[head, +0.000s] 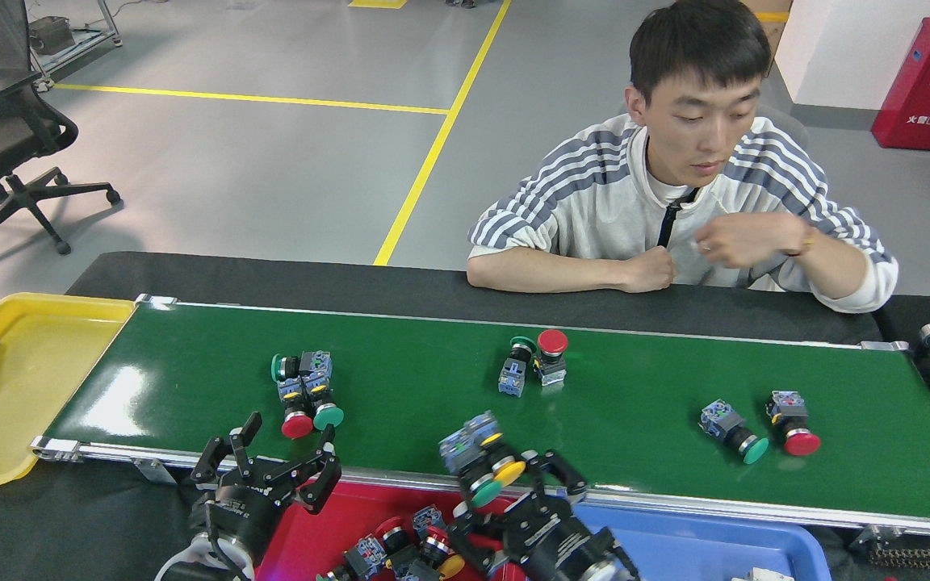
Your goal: Pick switch part from conveyor to tray
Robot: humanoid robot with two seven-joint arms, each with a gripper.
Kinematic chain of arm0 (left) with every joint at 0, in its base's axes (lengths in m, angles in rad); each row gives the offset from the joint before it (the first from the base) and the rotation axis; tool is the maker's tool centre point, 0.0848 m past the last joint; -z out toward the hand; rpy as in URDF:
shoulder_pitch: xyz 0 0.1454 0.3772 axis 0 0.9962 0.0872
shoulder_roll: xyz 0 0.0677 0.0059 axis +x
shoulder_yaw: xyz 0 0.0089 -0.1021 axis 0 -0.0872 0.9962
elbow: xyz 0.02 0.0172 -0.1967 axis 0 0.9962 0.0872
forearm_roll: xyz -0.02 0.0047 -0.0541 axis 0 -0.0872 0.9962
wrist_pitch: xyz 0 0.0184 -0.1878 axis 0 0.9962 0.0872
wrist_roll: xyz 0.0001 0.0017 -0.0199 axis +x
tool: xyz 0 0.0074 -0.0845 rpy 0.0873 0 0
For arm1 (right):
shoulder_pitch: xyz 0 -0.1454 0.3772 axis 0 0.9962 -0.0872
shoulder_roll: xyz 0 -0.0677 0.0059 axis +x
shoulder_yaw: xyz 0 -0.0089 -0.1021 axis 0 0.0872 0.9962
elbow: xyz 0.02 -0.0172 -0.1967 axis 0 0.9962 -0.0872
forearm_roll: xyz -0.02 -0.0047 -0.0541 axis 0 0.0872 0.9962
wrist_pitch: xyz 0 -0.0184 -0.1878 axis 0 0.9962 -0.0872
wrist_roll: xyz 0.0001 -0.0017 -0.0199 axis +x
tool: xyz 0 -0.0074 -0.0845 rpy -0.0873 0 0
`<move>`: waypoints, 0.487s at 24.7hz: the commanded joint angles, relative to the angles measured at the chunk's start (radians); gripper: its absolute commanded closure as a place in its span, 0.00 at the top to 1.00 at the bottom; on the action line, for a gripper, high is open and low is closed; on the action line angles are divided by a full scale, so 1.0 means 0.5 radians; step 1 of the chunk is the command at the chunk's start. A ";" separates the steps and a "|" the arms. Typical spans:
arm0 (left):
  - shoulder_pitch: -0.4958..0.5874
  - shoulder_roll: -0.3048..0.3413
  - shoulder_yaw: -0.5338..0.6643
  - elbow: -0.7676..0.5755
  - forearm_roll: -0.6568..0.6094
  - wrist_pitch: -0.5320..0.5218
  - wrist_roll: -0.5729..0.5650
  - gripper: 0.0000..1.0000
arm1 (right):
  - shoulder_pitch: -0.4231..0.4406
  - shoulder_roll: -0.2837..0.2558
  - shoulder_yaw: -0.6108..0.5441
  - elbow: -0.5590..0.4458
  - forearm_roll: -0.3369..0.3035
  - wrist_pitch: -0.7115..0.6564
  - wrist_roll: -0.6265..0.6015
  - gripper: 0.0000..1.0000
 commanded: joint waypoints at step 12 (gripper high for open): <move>-0.191 0.044 0.145 0.366 0.021 0.007 0.002 1.00 | 0.198 0.033 -0.328 -0.201 -0.009 0.736 -0.225 1.00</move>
